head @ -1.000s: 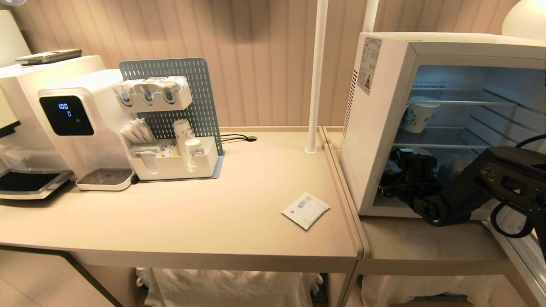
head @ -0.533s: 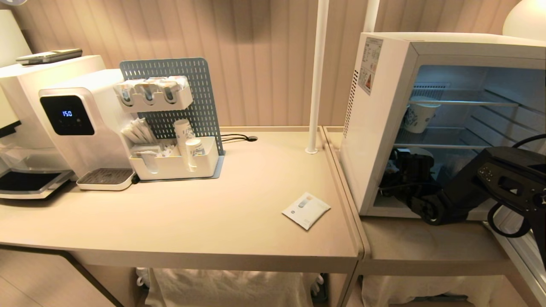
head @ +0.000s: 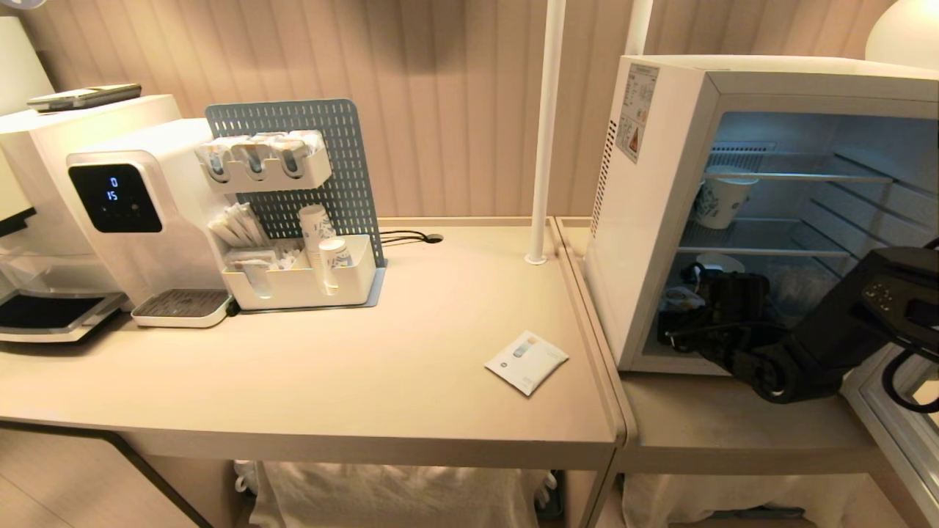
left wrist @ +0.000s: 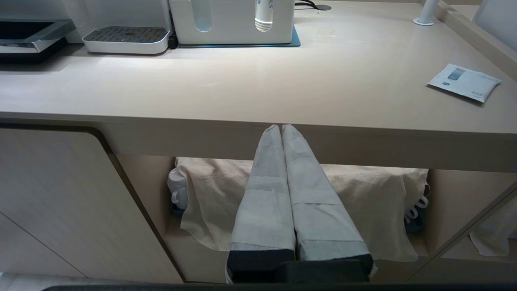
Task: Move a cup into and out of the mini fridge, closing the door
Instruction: Take the yoghurt out of the freezer
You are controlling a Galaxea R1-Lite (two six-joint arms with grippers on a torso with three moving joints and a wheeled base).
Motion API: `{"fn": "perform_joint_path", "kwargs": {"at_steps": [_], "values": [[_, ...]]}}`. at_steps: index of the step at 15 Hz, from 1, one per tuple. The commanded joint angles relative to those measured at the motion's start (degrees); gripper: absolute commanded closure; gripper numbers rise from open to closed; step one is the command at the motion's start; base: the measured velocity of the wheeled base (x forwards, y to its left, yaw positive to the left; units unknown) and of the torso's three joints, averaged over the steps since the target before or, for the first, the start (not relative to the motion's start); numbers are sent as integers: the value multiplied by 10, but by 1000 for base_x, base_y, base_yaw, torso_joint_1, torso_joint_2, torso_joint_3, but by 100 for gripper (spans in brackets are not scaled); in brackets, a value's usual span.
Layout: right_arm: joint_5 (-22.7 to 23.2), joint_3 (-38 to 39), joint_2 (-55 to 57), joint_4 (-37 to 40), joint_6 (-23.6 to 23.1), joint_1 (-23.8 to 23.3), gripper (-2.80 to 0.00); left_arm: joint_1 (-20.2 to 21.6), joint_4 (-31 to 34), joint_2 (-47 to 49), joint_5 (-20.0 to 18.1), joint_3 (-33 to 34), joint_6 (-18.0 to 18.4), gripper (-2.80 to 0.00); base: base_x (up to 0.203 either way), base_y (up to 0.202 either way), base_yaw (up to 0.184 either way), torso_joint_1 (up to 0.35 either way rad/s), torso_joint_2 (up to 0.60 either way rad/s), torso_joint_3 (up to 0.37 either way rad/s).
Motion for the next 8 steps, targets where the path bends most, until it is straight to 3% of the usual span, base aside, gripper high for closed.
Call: {"fn": "perform_joint_path", "kwargs": {"at_steps": [1,8], "values": [[8,66,-80,-9,11,1,0,0,0,1,0,1,0,0,0,0,0,0,0,0],[21,315,-248,-116,34,18,0,0,0,1,0,1,0,0,0,0,0,0,0,0]]}}
